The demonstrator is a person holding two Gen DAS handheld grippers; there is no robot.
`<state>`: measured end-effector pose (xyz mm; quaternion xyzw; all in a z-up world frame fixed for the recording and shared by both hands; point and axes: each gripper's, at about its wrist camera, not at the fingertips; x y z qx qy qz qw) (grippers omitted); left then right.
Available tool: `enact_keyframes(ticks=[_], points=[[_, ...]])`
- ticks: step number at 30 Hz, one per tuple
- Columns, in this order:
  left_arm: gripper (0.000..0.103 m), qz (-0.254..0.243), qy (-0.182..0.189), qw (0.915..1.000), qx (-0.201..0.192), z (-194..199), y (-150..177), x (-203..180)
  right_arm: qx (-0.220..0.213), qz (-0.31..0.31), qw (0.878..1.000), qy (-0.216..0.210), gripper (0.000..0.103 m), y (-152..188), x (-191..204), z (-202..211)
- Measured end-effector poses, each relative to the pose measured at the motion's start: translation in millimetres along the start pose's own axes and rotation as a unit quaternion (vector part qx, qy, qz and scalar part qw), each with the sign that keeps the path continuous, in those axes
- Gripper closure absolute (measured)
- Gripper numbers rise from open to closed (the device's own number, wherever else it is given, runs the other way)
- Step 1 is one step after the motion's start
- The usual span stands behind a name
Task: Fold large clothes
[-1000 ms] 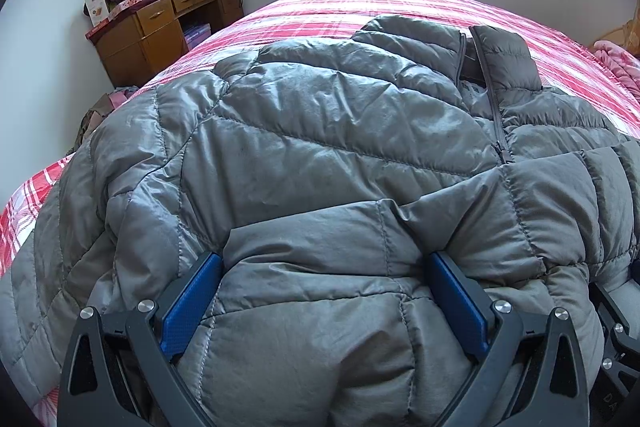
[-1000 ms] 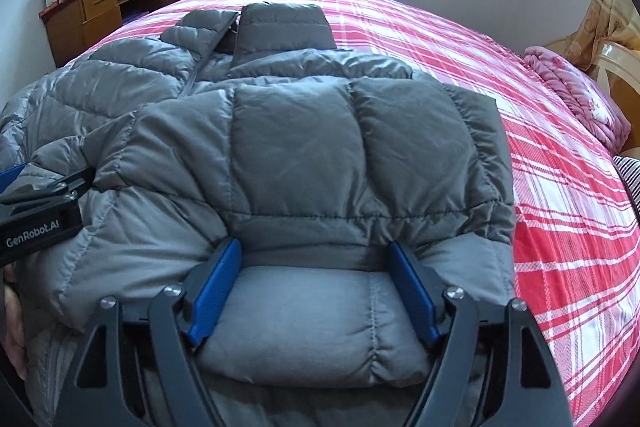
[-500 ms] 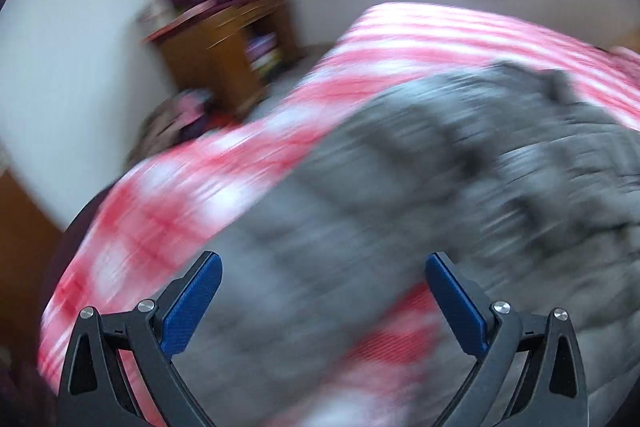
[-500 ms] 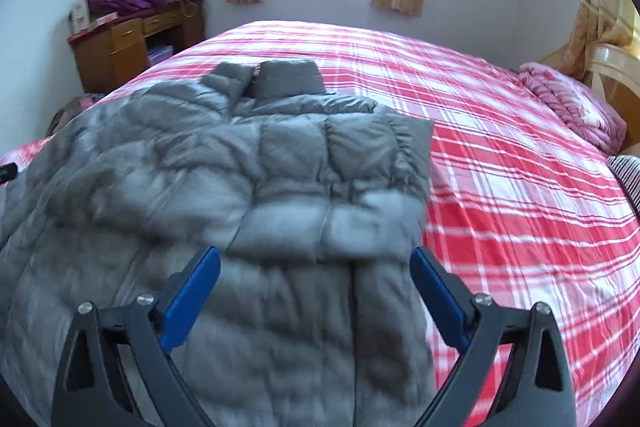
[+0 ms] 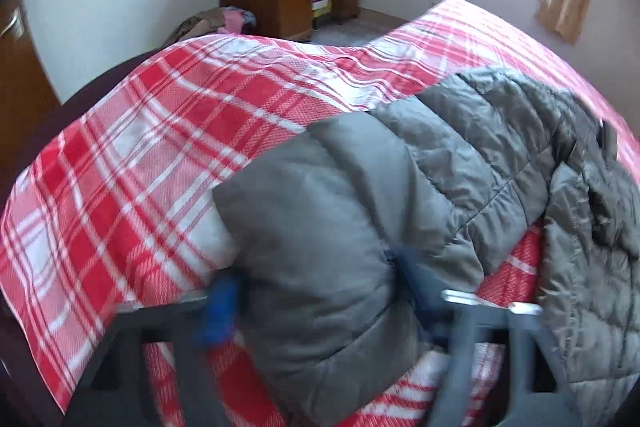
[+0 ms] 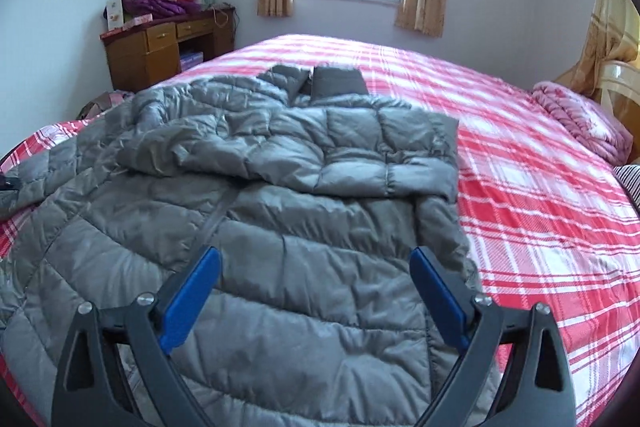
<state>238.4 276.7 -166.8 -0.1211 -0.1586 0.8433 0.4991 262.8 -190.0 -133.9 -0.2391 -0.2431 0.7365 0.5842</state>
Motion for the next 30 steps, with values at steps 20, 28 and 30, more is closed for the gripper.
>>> enact_keyframes(ticks=[20, 28, 30], points=[[0.081, -0.143, -0.035, 0.9667, -0.21, 153, -44, -115, -0.038, -0.108, 0.993, 0.013, 0.005, 9, -71, 15], [0.081, -0.274, 0.054, 0.9363, -0.213, 163, 2, -270, -0.033, -0.134, 0.99, 0.018, 0.005, 19, -95, 16], [0.08, -0.292, 0.062, 0.9321, -0.205, 151, 19, -303, -0.031, -0.139, 0.99, 0.017, 0.005, 22, -100, 16]])
Point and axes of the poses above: each gripper's, at about its wrist camera, not at the fingertips, and z roughly against the way its jaws point, x to its left, y to its underside, and after that the axes turned 13 degrees about x, right-handed
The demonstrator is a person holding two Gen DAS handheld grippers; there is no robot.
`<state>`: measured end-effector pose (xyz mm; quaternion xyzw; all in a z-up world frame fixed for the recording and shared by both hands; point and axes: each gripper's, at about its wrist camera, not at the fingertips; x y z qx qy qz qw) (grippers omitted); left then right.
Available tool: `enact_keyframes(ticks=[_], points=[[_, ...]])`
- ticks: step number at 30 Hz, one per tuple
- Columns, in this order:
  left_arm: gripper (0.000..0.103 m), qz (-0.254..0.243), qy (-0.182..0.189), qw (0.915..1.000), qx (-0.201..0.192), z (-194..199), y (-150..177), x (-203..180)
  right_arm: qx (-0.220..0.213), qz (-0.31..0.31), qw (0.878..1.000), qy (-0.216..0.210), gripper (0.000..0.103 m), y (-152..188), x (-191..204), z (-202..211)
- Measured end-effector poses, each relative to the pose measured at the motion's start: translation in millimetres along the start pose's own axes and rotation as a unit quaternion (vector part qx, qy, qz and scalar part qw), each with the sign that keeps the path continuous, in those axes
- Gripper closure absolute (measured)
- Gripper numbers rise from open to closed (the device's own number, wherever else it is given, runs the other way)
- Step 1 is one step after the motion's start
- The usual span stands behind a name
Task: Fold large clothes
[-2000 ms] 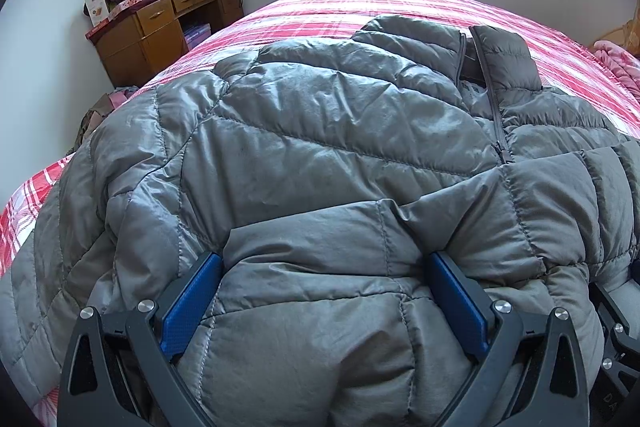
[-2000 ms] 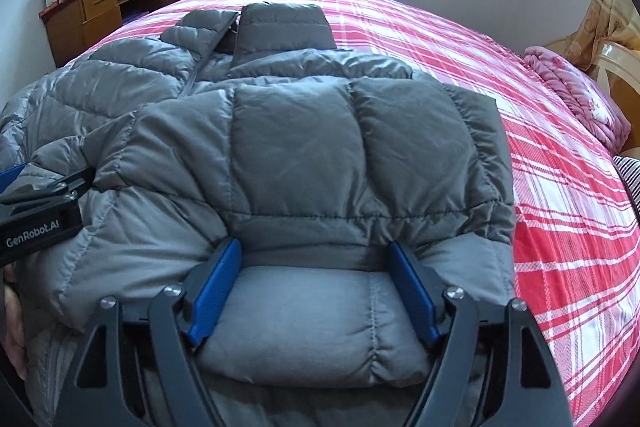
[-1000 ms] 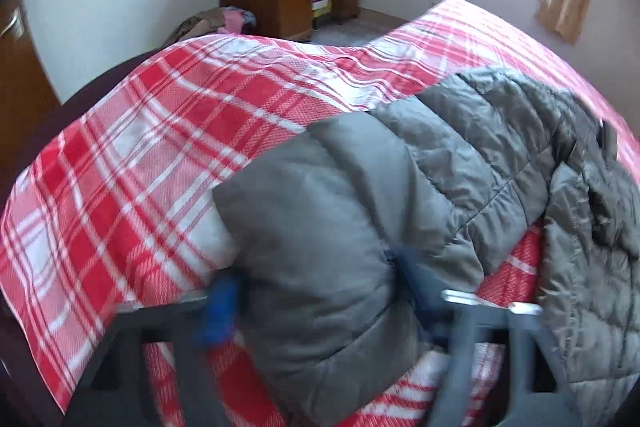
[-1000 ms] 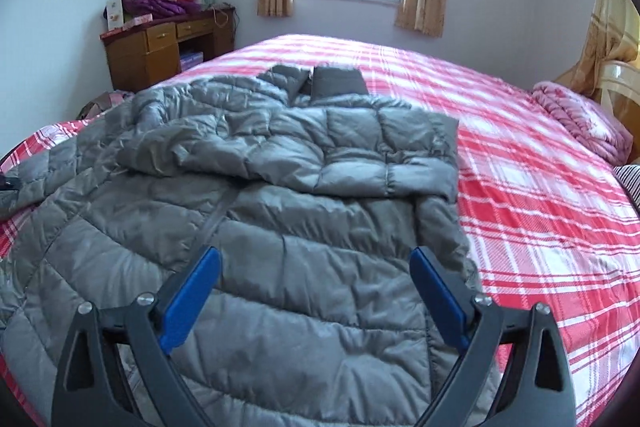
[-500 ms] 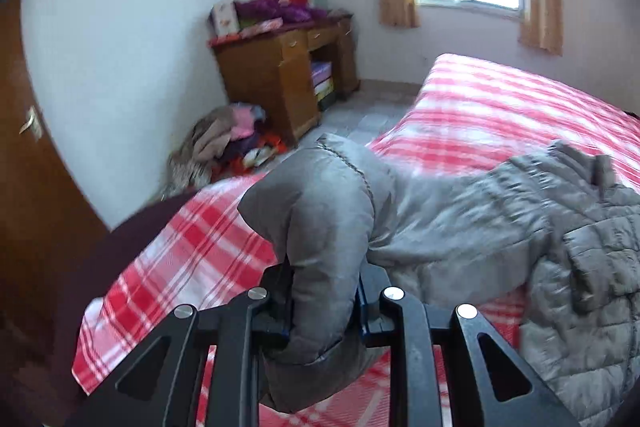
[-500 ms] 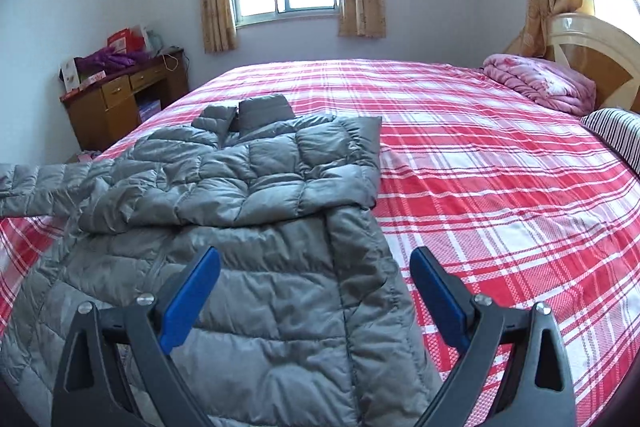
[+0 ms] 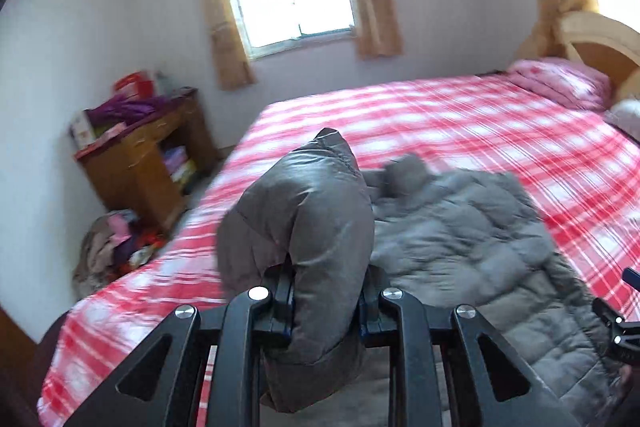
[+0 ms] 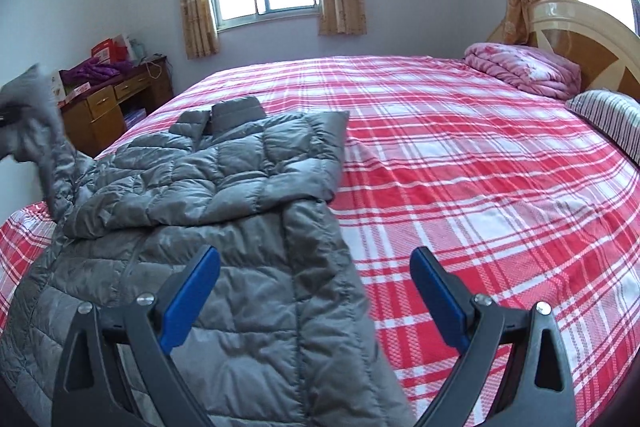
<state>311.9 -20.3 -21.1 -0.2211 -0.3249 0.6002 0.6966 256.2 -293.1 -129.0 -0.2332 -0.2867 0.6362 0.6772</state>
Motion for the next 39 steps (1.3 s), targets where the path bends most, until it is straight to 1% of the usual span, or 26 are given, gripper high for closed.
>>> enact_keyframes(ticks=[2, 3, 4, 5, 6, 7, 8, 9, 12, 13, 14, 15, 16, 17, 18, 19, 22, 23, 26, 28, 29, 30, 31, 33, 36, 39], points=[[0.073, -0.011, 0.006, 0.9999, 0.003, -10, 3, -27, 0.003, -0.001, 1.0, 0.001, 0.005, 2, -5, -1], [0.059, -0.021, 0.001, 0.9997, 0.009, -14, 3, -44, 0.006, -0.001, 1.0, 0.004, 0.005, 3, -8, -2], [0.042, -0.028, -0.001, 0.9996, 0.009, -15, 5, -54, 0.01, -0.001, 1.0, 0.005, 0.005, 3, -11, -3], [0.034, -0.032, -0.001, 0.9995, 0.003, -13, 7, -61, 0.013, -0.002, 1.0, 0.004, 0.005, 3, -13, -4], [0.021, -0.031, -0.001, 0.9995, -0.01, -8, 11, -62, 0.017, -0.003, 1.0, 0.005, 0.005, 3, -16, -5], [0.016, -0.028, -0.003, 0.9992, -0.027, -2, 13, -61, 0.021, -0.005, 1.0, 0.005, 0.005, 3, -19, -6], [0.014, -0.025, -0.006, 0.9989, -0.041, 3, 15, -56, 0.024, -0.006, 1.0, 0.006, 0.005, 2, -21, -6], [0.009, -0.017, -0.008, 0.9987, -0.048, 6, 15, -47, 0.024, -0.007, 1.0, 0.007, 0.005, 1, -23, -6], [0.008, 0.022, -0.017, 0.9987, -0.044, 1, 18, -12, 0.025, -0.008, 1.0, 0.004, 0.005, -3, -21, -6], [0.008, 0.031, -0.026, 0.9985, -0.037, -5, 20, 0, 0.026, -0.007, 1.0, -0.002, 0.005, -6, -18, -6], [0.008, 0.038, -0.039, 0.9982, -0.027, -13, 24, 10, 0.027, -0.005, 1.0, -0.008, 0.005, -9, -14, -7], [0.008, 0.044, -0.061, 0.9971, -0.011, -24, 28, 21, 0.028, -0.002, 1.0, -0.014, 0.005, -11, -9, -8], [0.008, 0.052, -0.086, 0.9949, 0.008, -37, 35, 33, 0.031, 0.007, 0.999, -0.026, 0.004, -16, 0, -9], [0.008, 0.058, -0.102, 0.993, 0.019, -48, 42, 41, 0.034, 0.012, 0.999, -0.035, 0.004, -19, 7, -11], [0.008, 0.067, -0.122, 0.9896, 0.039, -62, 51, 53, 0.041, 0.019, 0.998, -0.049, 0.004, -24, 16, -14], [0.008, 0.076, -0.132, 0.9867, 0.058, -74, 58, 62, 0.044, 0.025, 0.997, -0.059, 0.004, -28, 26, -16], [0.008, 0.115, -0.137, 0.9791, 0.098, -101, 78, 84, 0.056, 0.048, 0.993, -0.093, 0.004, -42, 54, -29], [0.008, 0.125, -0.143, 0.9757, 0.11, -109, 83, 90, 0.063, 0.05, 0.992, -0.099, 0.004, -46, 60, -34], [0.008, 0.143, -0.14, 0.9708, 0.132, -126, 95, 99, 0.091, 0.041, 0.988, -0.115, 0.005, -52, 76, -57], [0.008, 0.15, -0.135, 0.9691, 0.141, -134, 103, 102, 0.111, 0.038, 0.985, -0.123, 0.018, -52, 84, -72], [0.008, 0.154, -0.132, 0.9683, 0.146, -138, 106, 104, 0.126, 0.038, 0.983, -0.13, 0.039, -52, 87, -81], [0.008, 0.156, -0.131, 0.9677, 0.148, -141, 107, 104, 0.147, 0.04, 0.979, -0.139, 0.066, -50, 90, -90], [0.008, 0.16, -0.13, 0.9673, 0.148, -142, 109, 105, 0.158, 0.043, 0.976, -0.145, 0.07, -48, 91, -94], [0.008, 0.165, -0.124, 0.9674, 0.147, -144, 112, 106, 0.149, 0.054, 0.979, -0.13, 0.076, -40, 90, -90], [0.008, 0.166, -0.124, 0.9667, 0.15, -146, 115, 108, 0.134, 0.063, 0.983, -0.11, 0.08, -32, 84, -77], [0.008, 0.163, -0.125, 0.967, 0.151, -147, 115, 108, 0.125, 0.063, 0.986, -0.092, 0.08, -27, 75, -69]])
Point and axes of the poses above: each gripper's, at about its wrist camera, not at the fingertips, and z roughly against the way its jaws point, x to its left, y to its underside, and after that the axes turned 13 degrees about x, right-handed
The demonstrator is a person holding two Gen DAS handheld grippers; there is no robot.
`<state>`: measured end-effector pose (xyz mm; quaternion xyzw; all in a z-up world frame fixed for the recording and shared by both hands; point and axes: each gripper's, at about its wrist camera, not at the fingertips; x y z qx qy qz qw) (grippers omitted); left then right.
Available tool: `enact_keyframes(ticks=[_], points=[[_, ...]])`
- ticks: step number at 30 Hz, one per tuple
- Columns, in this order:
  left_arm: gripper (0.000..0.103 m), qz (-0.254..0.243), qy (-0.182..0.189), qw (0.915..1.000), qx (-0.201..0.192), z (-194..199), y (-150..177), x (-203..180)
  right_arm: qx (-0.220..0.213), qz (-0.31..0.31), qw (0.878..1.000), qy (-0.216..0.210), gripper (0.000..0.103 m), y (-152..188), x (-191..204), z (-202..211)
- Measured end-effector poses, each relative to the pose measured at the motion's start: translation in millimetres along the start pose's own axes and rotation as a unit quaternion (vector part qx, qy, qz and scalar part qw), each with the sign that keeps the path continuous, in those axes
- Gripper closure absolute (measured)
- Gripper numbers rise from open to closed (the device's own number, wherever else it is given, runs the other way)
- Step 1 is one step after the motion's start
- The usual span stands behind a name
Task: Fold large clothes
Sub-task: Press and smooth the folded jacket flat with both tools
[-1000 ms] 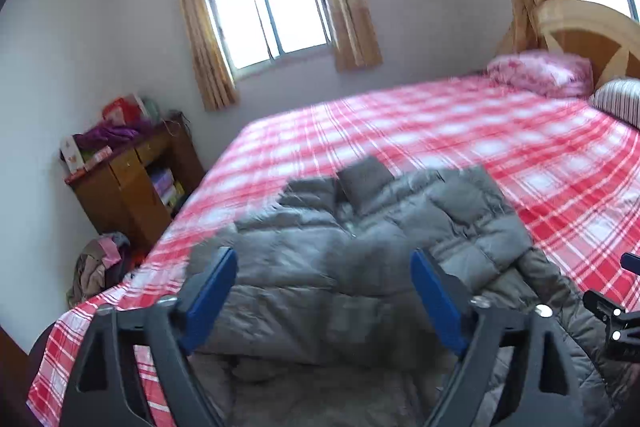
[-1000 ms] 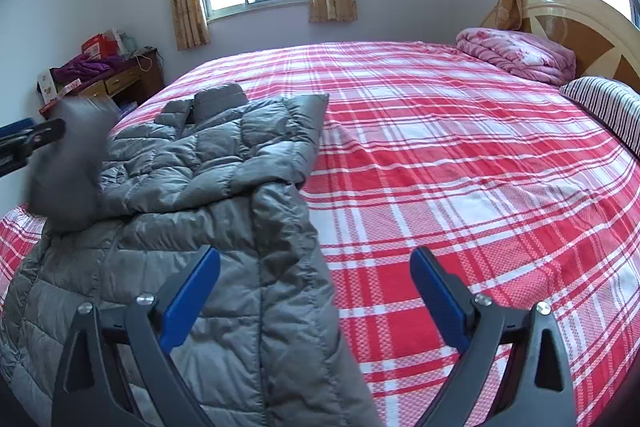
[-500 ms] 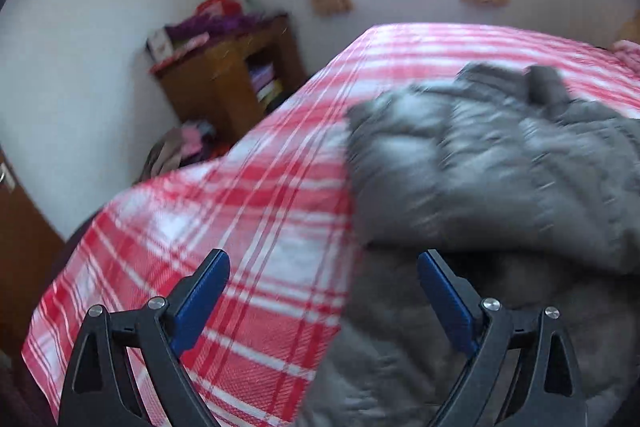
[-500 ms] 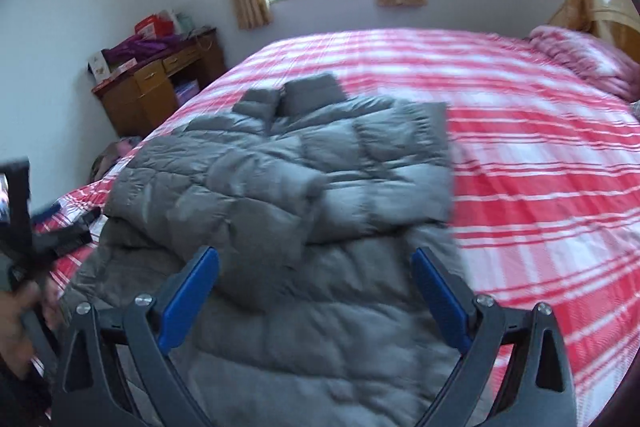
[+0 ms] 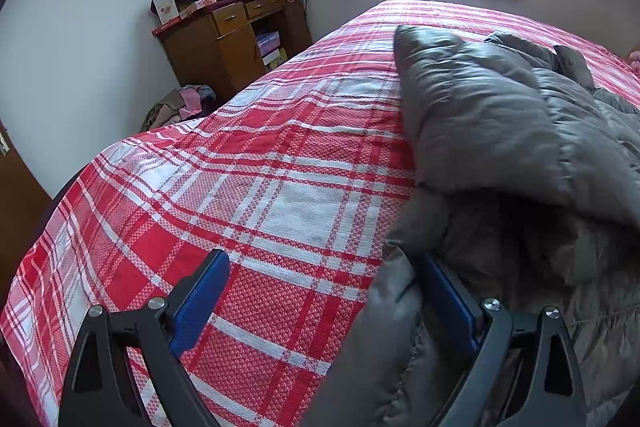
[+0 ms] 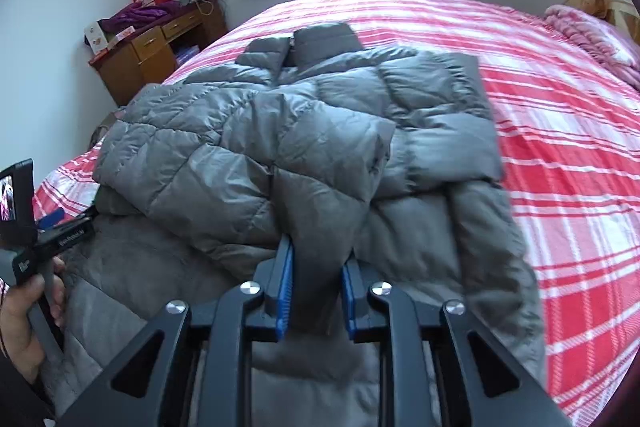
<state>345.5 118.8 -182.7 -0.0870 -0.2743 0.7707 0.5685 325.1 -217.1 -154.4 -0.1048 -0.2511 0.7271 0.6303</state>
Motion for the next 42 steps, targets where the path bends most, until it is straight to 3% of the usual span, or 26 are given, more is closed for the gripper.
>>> enact_keyframes(ticks=[5, 7, 9, 13, 17, 19, 21, 23, 26, 27, 31, 36, 42], points=[[0.008, -0.007, -0.001, 1.0, 0.004, 0, 2, 0, 0.004, -0.008, 1.0, 0.013, 0.079, 4, -11, -1], [0.008, -0.014, 0.008, 0.9998, 0.014, 5, 2, 1, 0.008, -0.013, 1.0, 0.012, 0.069, 4, -14, -4], [0.008, -0.023, 0.022, 0.9992, 0.026, 15, -1, 7, 0.01, -0.018, 1.0, 0.012, 0.045, 4, -17, -2], [0.008, -0.051, 0.052, 0.9973, -0.009, 65, -18, 17, 0.004, -0.04, 0.999, 0.006, 0.045, 9, -33, 28], [0.008, -0.069, 0.08, 0.9935, -0.043, 100, -52, 0, -0.033, -0.056, 0.997, 0.033, 0.044, 0, -37, 71], [0.008, -0.063, 0.089, 0.9926, -0.053, 104, -67, -12, -0.043, -0.058, 0.996, 0.046, 0.037, -12, -31, 83], [0.008, -0.059, 0.121, 0.9894, -0.055, 100, -81, -30, -0.068, -0.062, 0.995, 0.047, 0.03, -24, -24, 90], [0.008, -0.05, 0.142, 0.9868, -0.06, 87, -90, -44, -0.08, -0.052, 0.994, 0.046, 0.03, -35, -14, 83], [0.008, -0.034, 0.143, 0.9871, -0.063, 59, -99, -63, -0.077, -0.048, 0.996, 0.008, 0.046, -52, 0, 58], [0.008, -0.033, 0.138, 0.9883, -0.056, 46, -100, -71, -0.078, -0.042, 0.996, 0.016, 0.049, -58, 6, 47], [0.008, -0.034, 0.098, 0.9945, -0.005, -9, -98, -89, -0.083, -0.042, 0.995, 0.019, 0.049, -66, 20, 9], [0.005, -0.028, 0.12, 0.9923, 0.01, -31, -93, -88, -0.053, -0.03, 0.997, 0.042, 0.049, -63, 18, -38], [0.001, -0.019, 0.128, 0.9908, 0.04, -46, -93, -87, -0.039, -0.034, 0.998, 0.036, 0.049, -55, 11, -48]])
Point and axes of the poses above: each gripper's, at about its wrist camera, not at the fingertips, and z roughly against the way its jaws point, x to its left, y to its underside, and after that the axes turned 13 degrees about x, right-handed
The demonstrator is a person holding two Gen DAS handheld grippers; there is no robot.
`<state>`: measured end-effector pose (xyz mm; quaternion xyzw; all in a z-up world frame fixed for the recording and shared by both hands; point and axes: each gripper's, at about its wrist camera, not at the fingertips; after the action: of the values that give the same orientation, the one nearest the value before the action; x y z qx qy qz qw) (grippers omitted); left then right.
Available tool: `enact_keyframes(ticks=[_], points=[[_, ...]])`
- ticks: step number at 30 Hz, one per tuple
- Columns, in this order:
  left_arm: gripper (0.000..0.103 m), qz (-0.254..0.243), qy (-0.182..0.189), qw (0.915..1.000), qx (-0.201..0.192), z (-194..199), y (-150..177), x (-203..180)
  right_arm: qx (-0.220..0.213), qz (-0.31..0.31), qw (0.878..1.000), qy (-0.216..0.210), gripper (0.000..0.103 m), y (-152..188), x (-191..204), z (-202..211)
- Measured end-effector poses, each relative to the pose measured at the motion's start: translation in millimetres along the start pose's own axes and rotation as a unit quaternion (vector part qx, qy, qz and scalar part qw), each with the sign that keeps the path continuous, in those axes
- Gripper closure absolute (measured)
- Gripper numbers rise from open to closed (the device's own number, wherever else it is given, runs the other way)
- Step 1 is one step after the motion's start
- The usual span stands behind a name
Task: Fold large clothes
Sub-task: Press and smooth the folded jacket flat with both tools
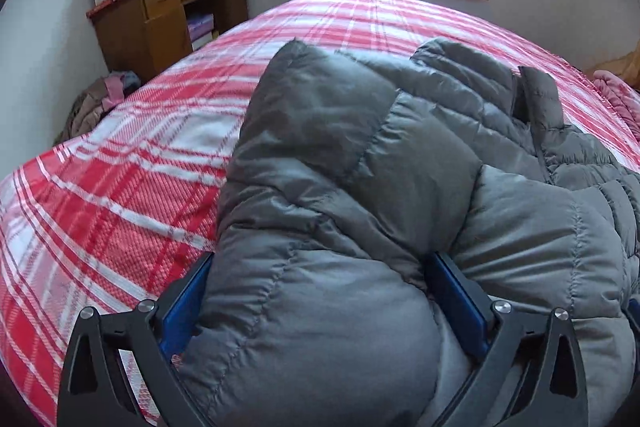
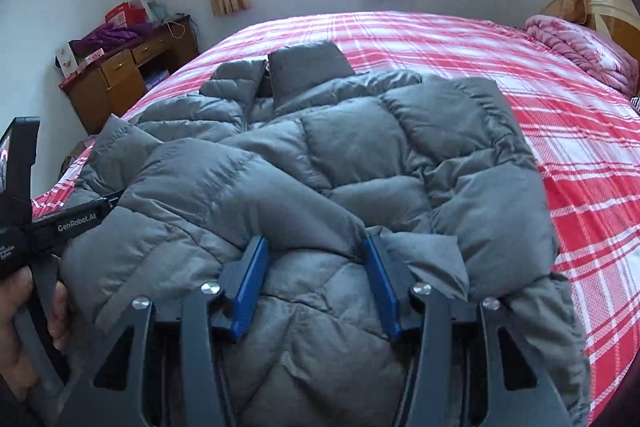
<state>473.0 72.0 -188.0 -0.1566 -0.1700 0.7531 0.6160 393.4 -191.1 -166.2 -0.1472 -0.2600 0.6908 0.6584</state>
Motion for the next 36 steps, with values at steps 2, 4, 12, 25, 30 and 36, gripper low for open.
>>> enact_keyframes(ticks=[2, 4, 12, 25, 30, 36], points=[[0.001, -0.007, -0.012, 0.9999, 0.002, -1, 1, -4, 0.007, -0.002, 1.0, -0.001, 0.049, 0, -1, -4], [0.001, -0.011, -0.019, 0.9997, 0.005, -2, 1, -7, 0.014, -0.003, 1.0, 0.001, 0.049, 0, 0, -6], [0.001, -0.018, -0.032, 0.9993, 0.008, -3, 3, -10, 0.035, 0.014, 0.999, 0.037, 0.049, -1, 9, -14], [0.001, 0.003, -0.003, 0.9996, 0.029, 19, -2, 4, 0.053, 0.043, 0.996, 0.064, 0.049, -6, 18, -13], [0.001, 0.034, 0.047, 0.9975, -0.041, 71, -18, 24, -0.016, 0.024, 0.998, 0.052, 0.04, -20, 17, 46], [0.001, 0.083, 0.029, 0.9956, -0.032, 45, -47, 25, -0.039, 0.026, 0.998, 0.037, 0.04, -57, 54, 41]])
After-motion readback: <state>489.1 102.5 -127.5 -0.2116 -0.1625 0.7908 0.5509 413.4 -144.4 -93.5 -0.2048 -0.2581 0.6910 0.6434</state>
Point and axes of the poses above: each gripper's, at about its wrist camera, not at the fingertips, and z roughly against the way its jaws point, x to its left, y to its underside, and after that the axes turned 13 degrees about x, right-handed
